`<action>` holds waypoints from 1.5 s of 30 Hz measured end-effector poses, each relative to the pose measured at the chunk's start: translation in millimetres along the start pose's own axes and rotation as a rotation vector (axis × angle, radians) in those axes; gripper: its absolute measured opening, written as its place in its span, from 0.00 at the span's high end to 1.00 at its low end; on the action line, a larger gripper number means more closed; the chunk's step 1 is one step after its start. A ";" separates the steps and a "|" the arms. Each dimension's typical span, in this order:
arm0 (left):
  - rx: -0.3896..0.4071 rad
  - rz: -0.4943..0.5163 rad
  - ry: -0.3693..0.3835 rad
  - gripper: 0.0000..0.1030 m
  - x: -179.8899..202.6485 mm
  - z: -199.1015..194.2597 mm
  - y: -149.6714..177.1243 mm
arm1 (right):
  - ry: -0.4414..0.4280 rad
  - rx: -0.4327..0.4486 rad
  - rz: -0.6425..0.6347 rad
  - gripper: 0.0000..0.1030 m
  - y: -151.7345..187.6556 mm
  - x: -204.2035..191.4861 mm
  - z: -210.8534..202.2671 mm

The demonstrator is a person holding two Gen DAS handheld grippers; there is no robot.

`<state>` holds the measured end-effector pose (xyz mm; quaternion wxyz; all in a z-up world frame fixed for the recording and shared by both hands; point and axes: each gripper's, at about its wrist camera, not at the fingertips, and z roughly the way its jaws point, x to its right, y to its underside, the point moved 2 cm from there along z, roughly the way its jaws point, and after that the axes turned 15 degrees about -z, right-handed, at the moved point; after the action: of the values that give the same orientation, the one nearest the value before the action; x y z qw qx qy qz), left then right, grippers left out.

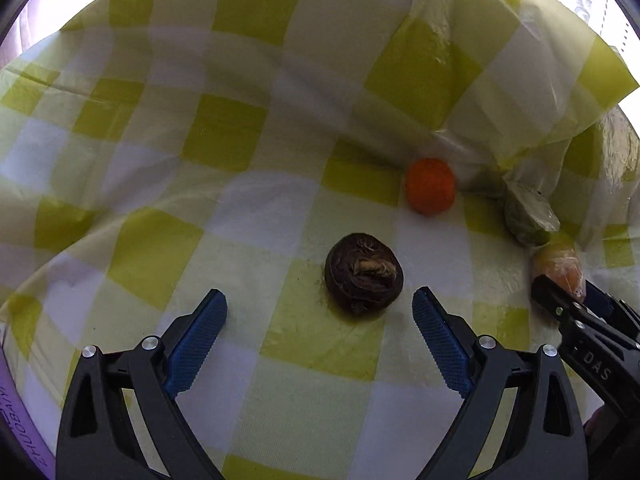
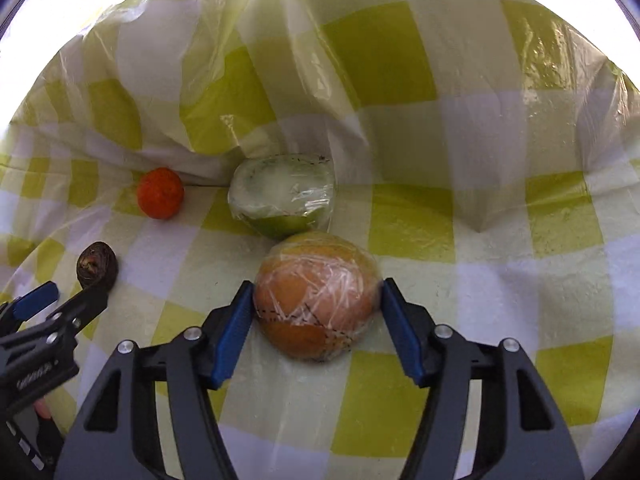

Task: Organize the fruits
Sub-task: 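Grasp the wrapped orange fruit with the right gripper while the left grasps a mangosteen, then carry the mangosteen and wrapped orange fruit with both grippers over the box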

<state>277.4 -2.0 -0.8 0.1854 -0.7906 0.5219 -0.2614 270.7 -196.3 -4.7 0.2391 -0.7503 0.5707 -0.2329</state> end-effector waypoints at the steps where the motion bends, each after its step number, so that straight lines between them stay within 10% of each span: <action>1: 0.003 0.002 -0.008 0.17 1.6 3.1 -3.1 | -0.009 0.018 0.012 0.38 1.3 4.9 -4.3; 5: 0.034 0.134 0.000 0.63 19.9 3.2 4.1 | -0.017 0.033 0.051 0.38 1.7 12.3 -9.4; 21: 0.134 0.031 0.189 0.63 -47.1 -108.0 105.4 | -0.088 0.071 0.073 0.38 80.8 -12.8 -82.6; 45: 0.171 0.211 0.216 0.63 -140.8 -228.8 223.2 | -0.108 0.102 -0.008 0.38 205.4 -128.6 -193.3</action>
<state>-68.9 37.0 23.7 0.2212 -0.6800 0.5949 -0.3672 -33.5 -137.9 7.5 0.3062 -0.7508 0.5416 -0.2217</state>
